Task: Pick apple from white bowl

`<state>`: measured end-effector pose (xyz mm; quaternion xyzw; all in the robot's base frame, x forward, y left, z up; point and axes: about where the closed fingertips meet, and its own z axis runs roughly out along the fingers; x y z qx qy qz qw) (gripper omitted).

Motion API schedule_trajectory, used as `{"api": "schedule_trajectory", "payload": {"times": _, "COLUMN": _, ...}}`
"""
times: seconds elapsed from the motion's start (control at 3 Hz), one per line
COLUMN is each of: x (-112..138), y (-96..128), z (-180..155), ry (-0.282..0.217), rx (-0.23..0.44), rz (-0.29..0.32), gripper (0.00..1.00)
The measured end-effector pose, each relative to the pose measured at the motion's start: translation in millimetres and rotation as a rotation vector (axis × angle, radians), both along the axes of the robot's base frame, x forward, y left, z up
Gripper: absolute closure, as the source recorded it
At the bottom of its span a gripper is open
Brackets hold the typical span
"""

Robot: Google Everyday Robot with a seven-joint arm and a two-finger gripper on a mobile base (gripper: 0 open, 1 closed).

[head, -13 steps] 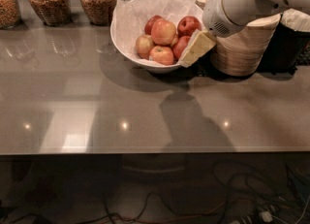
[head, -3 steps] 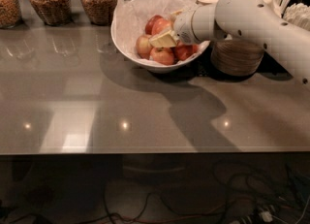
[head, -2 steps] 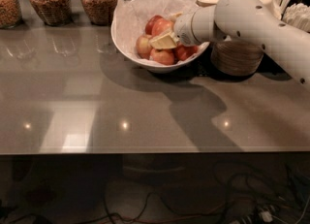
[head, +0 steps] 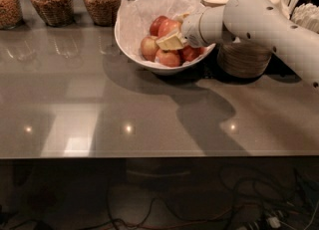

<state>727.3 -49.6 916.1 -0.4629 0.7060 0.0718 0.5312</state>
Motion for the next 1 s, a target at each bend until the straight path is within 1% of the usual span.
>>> {"api": "schedule_trajectory", "payload": {"times": 0.33, "x": -5.0, "y": -6.3, "z": 13.6, "ry": -0.050, "rx": 0.018, "rz": 0.001, "gripper": 1.00}}
{"api": "schedule_trajectory", "payload": {"times": 0.67, "x": -14.8, "y": -14.3, "z": 32.6, "ry": -0.092, "rx": 0.060, "rz": 0.038, "gripper": 1.00}}
{"api": "schedule_trajectory", "payload": {"times": 1.0, "x": -34.9, "y": -22.1, "z": 54.3, "ry": -0.096, "rx": 0.063, "rz": 0.090, "gripper": 1.00}}
